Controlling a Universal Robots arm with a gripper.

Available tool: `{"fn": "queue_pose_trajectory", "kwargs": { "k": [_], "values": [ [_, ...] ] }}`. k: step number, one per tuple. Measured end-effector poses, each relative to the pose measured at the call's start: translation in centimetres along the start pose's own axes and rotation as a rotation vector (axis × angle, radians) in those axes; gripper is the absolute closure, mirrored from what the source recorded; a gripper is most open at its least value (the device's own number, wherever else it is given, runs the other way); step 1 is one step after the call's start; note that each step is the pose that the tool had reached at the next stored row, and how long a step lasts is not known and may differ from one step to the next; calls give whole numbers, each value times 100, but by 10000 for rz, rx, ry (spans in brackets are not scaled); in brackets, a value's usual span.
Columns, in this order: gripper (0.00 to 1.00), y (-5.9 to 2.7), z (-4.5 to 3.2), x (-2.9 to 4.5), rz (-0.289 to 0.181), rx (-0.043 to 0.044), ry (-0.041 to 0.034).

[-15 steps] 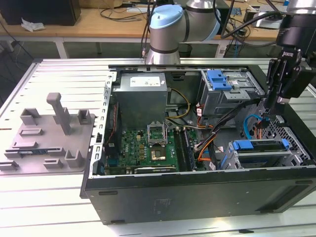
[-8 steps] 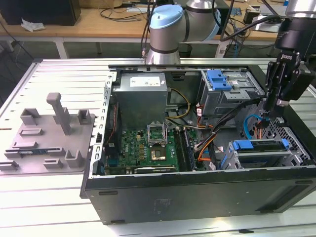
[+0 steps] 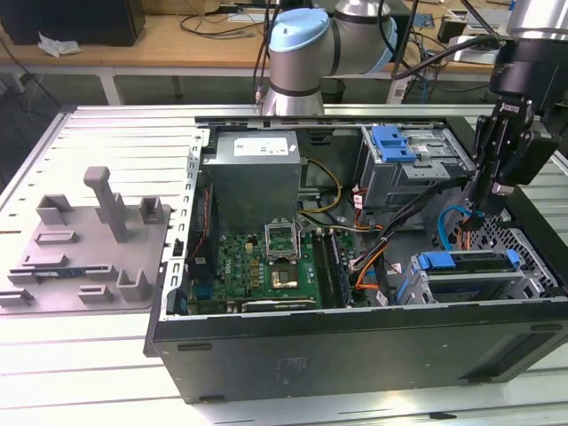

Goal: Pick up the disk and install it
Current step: 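Insert the first disk wire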

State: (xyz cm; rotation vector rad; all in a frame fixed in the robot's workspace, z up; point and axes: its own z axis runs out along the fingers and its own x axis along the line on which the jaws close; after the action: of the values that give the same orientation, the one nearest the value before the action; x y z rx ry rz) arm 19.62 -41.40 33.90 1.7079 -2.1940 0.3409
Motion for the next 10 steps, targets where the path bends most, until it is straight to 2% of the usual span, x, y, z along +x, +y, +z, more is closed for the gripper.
{"fn": "queue_pose_trajectory", "kwargs": {
  "k": [1,10],
  "values": [
    [65,0,4,-2,1,0,1],
    [66,1,20,-8,3,0,3]
  ]
}}
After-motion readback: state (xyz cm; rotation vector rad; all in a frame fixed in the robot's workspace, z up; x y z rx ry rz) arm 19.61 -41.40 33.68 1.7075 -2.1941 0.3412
